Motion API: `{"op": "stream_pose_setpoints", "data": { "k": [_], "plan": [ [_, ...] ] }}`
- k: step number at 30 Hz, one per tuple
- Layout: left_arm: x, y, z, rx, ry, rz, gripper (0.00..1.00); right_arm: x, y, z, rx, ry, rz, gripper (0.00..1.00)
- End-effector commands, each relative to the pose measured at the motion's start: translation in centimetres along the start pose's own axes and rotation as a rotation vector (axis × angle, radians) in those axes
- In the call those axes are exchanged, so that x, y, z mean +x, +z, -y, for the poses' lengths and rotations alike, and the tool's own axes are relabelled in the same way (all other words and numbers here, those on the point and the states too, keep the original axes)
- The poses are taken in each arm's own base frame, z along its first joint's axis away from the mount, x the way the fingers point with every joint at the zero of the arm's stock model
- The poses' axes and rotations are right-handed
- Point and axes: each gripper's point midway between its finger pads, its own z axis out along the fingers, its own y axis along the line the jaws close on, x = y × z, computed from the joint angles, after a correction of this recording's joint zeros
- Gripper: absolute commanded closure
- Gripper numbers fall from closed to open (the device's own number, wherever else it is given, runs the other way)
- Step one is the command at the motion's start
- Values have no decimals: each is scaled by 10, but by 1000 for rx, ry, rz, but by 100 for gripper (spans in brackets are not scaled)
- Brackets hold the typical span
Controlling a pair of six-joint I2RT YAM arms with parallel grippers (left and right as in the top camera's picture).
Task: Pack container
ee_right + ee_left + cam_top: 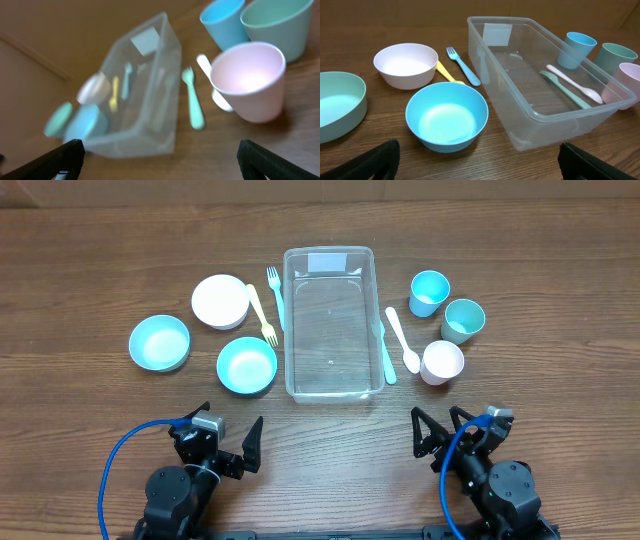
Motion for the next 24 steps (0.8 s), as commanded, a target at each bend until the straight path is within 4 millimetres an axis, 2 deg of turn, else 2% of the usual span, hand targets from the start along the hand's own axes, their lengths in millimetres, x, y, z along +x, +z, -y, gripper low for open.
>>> {"op": "stream_pose_setpoints", "data": {
  "k": [1, 4, 7, 10, 12, 14, 16, 18, 20, 22, 24],
  "plan": [
    [2, 0, 2, 12, -12, 1, 0, -21, -2, -8, -31, 81, 92, 0],
    [2, 0, 2, 12, -12, 1, 0, -43, -7, -24, -67, 42, 143, 0],
    [2, 0, 2, 12, -12, 1, 0, -82, -14, -41, -18, -43, 182, 0],
    [2, 0, 2, 12, -12, 1, 0, -121, -7, -61, 48, -157, 168, 0],
    [2, 0, 2, 12, -12, 1, 0, -145, 13, -79, 80, -249, 128, 0],
    [2, 0, 2, 12, -12, 1, 0, -163, 34, -90, 110, -279, 91, 0],
    [2, 0, 2, 12, -12, 1, 0, -182, 65, -96, 154, -299, 43, 0],
    [2, 0, 2, 12, -12, 1, 0, -191, 95, -92, 196, -286, -52, 0],
    [2, 0, 2, 12, -12, 1, 0, -196, 123, -97, 164, -265, -124, 0],
    [2, 0, 2, 12, -12, 1, 0, -195, 130, -93, 178, -266, -129, 0],
    [2, 0, 2, 12, -12, 1, 0, -202, 136, -92, 182, -333, -100, 0]
  ]
}}
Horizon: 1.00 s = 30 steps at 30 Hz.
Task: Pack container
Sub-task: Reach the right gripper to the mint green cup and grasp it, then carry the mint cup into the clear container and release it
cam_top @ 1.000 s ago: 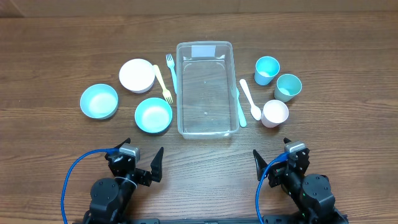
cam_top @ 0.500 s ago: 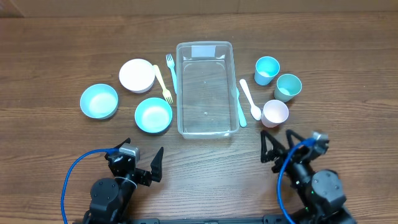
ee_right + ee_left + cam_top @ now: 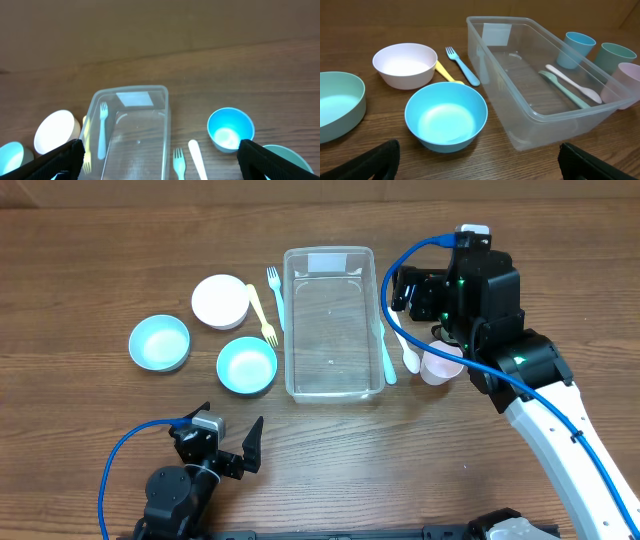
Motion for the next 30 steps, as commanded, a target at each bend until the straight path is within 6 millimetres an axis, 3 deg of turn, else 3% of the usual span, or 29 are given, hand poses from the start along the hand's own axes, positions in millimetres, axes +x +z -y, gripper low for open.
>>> {"op": "stream_pose_setpoints", "data": {
  "k": [1, 3, 6, 9, 12, 15, 18, 22, 26, 29, 30],
  "plan": [
    [1, 0, 1, 9, -11, 2, 0, -29, -1, 5, 43, -39, 92, 0],
    [1, 0, 1, 9, -11, 2, 0, -24, 8, 48, 158, 138, 66, 0],
    [1, 0, 1, 9, -11, 2, 0, -10, 23, 108, 156, 282, -38, 0],
    [1, 0, 1, 9, -11, 2, 0, 25, 42, 165, 266, 372, -159, 0],
    [1, 0, 1, 9, -11, 2, 0, 72, 69, 189, 328, 417, -321, 2],
    [1, 0, 1, 9, -11, 2, 0, 100, 87, 199, 358, 438, -433, 6],
    [1, 0, 1, 9, -11, 2, 0, 124, 95, 204, 379, 452, -513, 7],
    [1, 0, 1, 9, -11, 2, 0, 136, 101, 212, 408, 452, -542, 15],
    [1, 0, 1, 9, -11, 2, 0, 146, 111, 217, 418, 453, -556, 50],
    [1, 0, 1, 9, -11, 2, 0, 149, 113, 219, 422, 454, -563, 93],
    [1, 0, 1, 9, -11, 2, 0, 144, 111, 221, 441, 452, -557, 96]
  ]
}}
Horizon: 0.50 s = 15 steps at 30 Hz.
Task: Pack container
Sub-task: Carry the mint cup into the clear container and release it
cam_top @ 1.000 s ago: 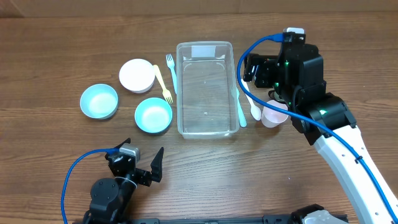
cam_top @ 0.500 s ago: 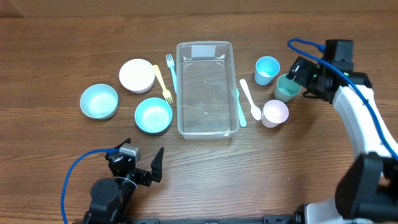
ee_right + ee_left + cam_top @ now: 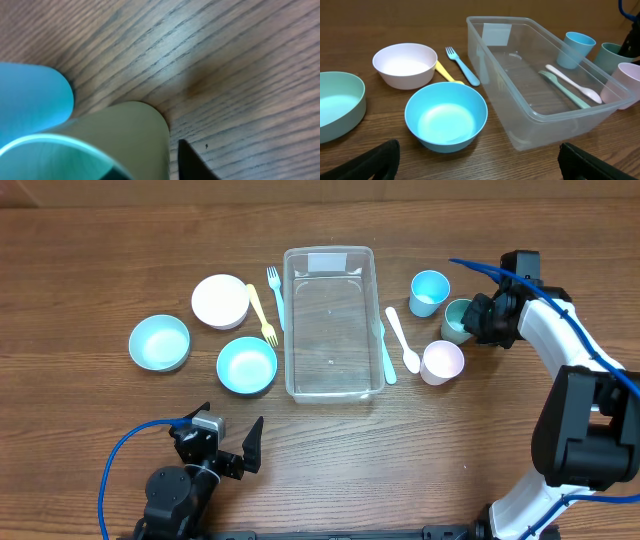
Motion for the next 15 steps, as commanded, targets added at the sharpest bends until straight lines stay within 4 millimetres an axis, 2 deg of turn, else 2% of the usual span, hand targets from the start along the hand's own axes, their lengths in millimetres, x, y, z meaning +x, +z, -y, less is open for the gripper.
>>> {"op": "stream_pose_setpoints", "data": {
  "k": [1, 4, 5, 6, 7, 8, 10, 11, 12, 13, 15],
  "plan": [
    [1, 0, 1, 9, -12, 1, 0, -24, -15, 3, 46, 20, 54, 96],
    [1, 0, 1, 9, -12, 1, 0, -57, -62, 7, 142, 32, 121, 96],
    [1, 0, 1, 9, -12, 1, 0, -78, -99, 1, 157, 35, 177, 96],
    [1, 0, 1, 9, -12, 1, 0, -87, -118, -3, 155, 39, 204, 96],
    [1, 0, 1, 9, -12, 1, 0, -101, -152, -12, 127, 48, 252, 96],
    [1, 0, 1, 10, -12, 1, 0, -108, -175, -23, 90, 58, 287, 96],
    [1, 0, 1, 10, -12, 1, 0, -112, -217, -71, -85, 1, 332, 96],
    [1, 0, 1, 9, -12, 1, 0, -107, -230, -102, -182, -75, 337, 96],
    [1, 0, 1, 9, -12, 1, 0, -93, -236, -142, -277, -181, 336, 96],
    [1, 0, 1, 9, -12, 1, 0, -74, -231, -173, -304, -255, 319, 96],
    [2, 0, 1, 10, -12, 1, 0, -40, -211, -216, -322, -353, 260, 96]
  ]
}}
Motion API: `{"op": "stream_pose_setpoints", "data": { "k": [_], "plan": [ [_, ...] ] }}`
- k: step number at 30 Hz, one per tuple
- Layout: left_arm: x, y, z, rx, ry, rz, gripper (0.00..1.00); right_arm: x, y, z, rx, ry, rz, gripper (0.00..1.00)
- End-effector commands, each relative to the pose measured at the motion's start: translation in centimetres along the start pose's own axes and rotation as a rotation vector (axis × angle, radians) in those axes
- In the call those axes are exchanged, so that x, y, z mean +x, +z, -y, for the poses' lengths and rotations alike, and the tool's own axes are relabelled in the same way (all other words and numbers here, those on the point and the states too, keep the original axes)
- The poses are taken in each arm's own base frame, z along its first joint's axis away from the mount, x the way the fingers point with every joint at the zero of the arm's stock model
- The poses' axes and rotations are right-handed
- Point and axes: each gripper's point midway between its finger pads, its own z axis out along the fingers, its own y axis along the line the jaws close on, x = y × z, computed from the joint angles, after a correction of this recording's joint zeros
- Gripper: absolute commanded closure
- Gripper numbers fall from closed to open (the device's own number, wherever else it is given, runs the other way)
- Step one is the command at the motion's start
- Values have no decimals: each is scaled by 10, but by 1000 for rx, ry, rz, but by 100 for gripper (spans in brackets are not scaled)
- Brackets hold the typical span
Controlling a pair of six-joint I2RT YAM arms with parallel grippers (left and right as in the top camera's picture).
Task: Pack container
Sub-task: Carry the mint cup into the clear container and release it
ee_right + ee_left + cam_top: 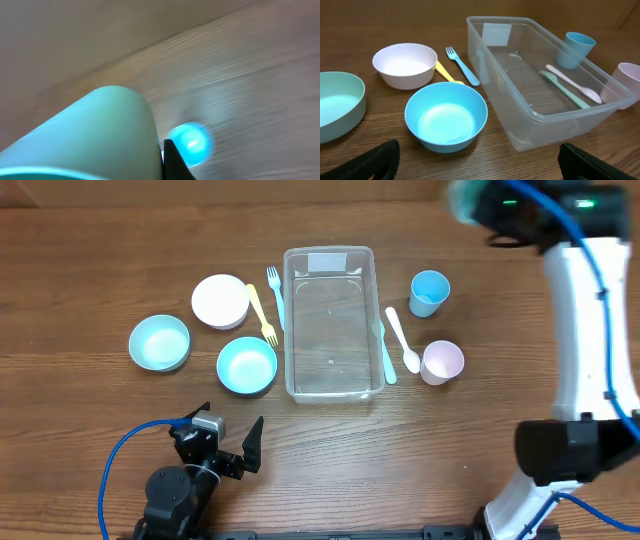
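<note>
The clear plastic container (330, 330) stands empty at the table's middle. My right gripper (482, 202) is raised high over the far right, shut on the pale green cup (462, 195), both blurred. In the right wrist view that green cup (85, 135) fills the left side, pressed against one dark finger (174, 162), with the blue cup (189, 142) far below. My left gripper (215, 445) rests open at the near edge, nothing between its fingers.
Right of the container are the blue cup (430, 290), a pink cup (442, 362), a white spoon (403, 340) and a green fork (385, 358). To its left lie a blue fork (275, 295), a yellow fork (262, 315), a white bowl (220, 300) and two blue bowls (247, 365), (160, 342).
My right gripper was down at the green cup on the table; now it holds that cup high above the far right. The cup's spot on the table is bare. The left arm is unmoved.
Both arms first rested at the near edge, all dishes around the container. The right arm then stood over the cups, then low beside the green cup. Now the green cup is off the table in my right gripper. The left arm never moved.
</note>
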Motion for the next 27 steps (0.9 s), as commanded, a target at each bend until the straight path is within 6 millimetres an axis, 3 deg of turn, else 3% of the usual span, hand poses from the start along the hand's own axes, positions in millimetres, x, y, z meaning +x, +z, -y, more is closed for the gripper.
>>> {"op": "stream_pose_setpoints", "data": {
  "k": [1, 3, 6, 10, 16, 27],
  "plan": [
    [2, 0, 1, 9, -12, 1, 0, 52, 26, -80, -122, -160, -113, 96],
    [2, 0, 1, 9, -12, 1, 0, 94, 60, -107, -119, -226, -208, 96],
    [2, 0, 1, 9, -12, 1, 0, 142, 99, -122, -97, -283, -322, 96],
    [3, 1, 1, 8, -12, -5, 0, 181, 140, -107, 3, -275, -427, 96],
    [3, 1, 1, 8, -12, -6, 0, 202, 174, -88, 92, -268, -472, 96],
    [3, 1, 1, 8, -12, -6, 0, 214, 195, -72, 164, -255, -486, 96]
  ]
}}
